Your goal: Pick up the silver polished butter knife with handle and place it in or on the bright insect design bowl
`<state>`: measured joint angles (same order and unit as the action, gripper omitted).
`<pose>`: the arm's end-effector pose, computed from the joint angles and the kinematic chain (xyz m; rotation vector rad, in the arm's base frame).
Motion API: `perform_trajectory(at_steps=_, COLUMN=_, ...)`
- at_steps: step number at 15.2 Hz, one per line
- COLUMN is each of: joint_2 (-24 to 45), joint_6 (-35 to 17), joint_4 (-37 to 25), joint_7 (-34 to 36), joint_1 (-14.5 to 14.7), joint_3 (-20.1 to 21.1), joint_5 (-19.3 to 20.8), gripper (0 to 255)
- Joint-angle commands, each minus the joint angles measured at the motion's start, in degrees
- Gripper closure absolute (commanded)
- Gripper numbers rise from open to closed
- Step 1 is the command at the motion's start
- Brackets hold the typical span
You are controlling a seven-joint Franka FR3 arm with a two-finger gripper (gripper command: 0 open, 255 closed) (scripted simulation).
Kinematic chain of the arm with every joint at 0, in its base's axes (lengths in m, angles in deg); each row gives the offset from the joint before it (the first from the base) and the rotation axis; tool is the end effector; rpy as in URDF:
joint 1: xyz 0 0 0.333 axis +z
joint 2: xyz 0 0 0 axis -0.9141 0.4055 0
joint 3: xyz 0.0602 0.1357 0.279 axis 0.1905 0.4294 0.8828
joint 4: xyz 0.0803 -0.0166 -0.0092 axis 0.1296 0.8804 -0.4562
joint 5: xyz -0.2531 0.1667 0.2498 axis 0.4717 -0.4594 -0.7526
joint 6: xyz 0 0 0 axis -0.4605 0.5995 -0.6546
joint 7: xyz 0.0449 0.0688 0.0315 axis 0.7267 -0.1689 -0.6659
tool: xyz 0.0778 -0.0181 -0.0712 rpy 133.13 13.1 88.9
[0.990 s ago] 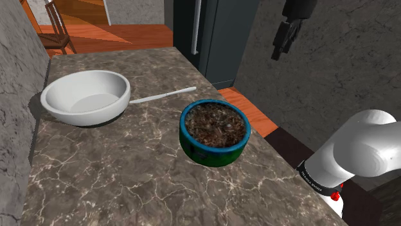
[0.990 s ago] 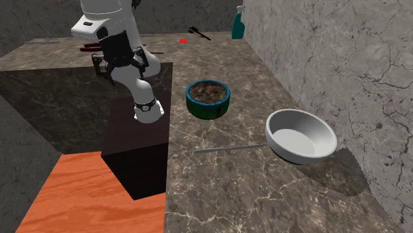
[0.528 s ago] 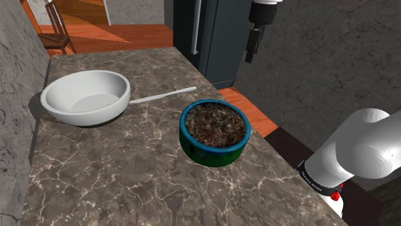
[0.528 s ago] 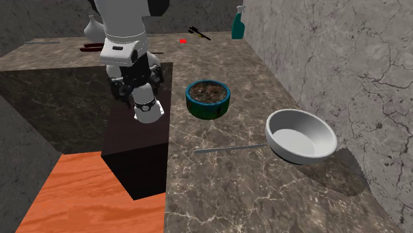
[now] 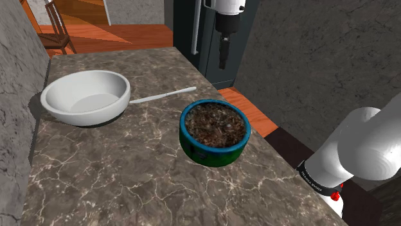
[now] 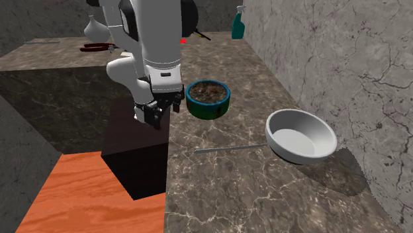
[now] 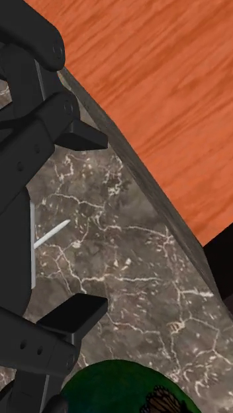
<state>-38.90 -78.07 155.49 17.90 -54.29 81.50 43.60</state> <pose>0.4728 0.1419 0.5251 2.8208 1.2042 -0.1258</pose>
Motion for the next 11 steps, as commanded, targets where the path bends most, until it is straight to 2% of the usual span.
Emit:
perform_trajectory(at_steps=1, joint_2=3.9, joint_6=-1.29, joint_4=-2.67, joint_7=-2.24, joint_1=1.14, joint_3=1.06, joint_5=0.62, gripper=0)
perform_trajectory(at_steps=11, joint_2=19.53, joint_6=-5.53, joint_4=-13.94, joint_7=-12.53, joint_1=6.55, joint_3=6.36, joint_5=5.24, gripper=0)
